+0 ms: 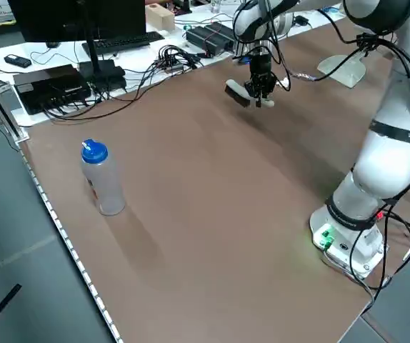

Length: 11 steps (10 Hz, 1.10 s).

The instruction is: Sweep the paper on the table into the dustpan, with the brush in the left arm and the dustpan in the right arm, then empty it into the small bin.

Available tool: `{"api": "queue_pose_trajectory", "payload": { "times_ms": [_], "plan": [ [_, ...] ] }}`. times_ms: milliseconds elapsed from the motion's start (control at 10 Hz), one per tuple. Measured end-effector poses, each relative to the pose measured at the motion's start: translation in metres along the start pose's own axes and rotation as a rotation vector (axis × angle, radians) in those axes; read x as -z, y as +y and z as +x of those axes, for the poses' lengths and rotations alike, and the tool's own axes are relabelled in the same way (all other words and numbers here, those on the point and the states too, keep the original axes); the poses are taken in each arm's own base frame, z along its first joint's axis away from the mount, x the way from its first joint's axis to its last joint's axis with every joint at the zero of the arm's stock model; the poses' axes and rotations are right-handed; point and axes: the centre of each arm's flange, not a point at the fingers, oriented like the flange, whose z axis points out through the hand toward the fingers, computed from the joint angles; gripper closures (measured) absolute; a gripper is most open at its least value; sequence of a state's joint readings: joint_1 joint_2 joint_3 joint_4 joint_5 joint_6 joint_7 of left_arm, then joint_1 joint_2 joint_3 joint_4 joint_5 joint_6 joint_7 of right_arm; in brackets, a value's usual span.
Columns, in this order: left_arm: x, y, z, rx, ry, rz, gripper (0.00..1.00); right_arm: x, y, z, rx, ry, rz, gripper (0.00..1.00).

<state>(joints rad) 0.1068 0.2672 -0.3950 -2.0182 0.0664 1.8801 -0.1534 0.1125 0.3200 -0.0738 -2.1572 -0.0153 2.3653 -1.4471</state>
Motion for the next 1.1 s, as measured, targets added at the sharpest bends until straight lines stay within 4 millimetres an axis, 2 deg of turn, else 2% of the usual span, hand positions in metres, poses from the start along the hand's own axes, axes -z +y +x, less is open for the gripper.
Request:
{"api": "queue_pose_trajectory", "payload": {
  "times_ms": [300,500,900,1100],
  "plan": [
    [-0.012,0.037,0.007,-0.065,-0.019,0.01,0.73,0.007,-0.005,0.048,-0.066,-0.013,0.011,0.67],
    [-0.014,0.055,0.009,-0.092,-0.021,0.016,0.73,0.015,-0.006,0.073,-0.081,-0.019,0.011,0.67],
    [-0.017,0.127,0.013,-0.091,-0.089,0.055,0.73,0.023,-0.011,0.109,-0.098,-0.02,-0.009,0.67],
    [-0.022,0.14,0.031,-0.068,-0.094,0.04,0.73,0.024,-0.013,0.117,-0.108,-0.019,-0.016,0.67]
  ]
}}
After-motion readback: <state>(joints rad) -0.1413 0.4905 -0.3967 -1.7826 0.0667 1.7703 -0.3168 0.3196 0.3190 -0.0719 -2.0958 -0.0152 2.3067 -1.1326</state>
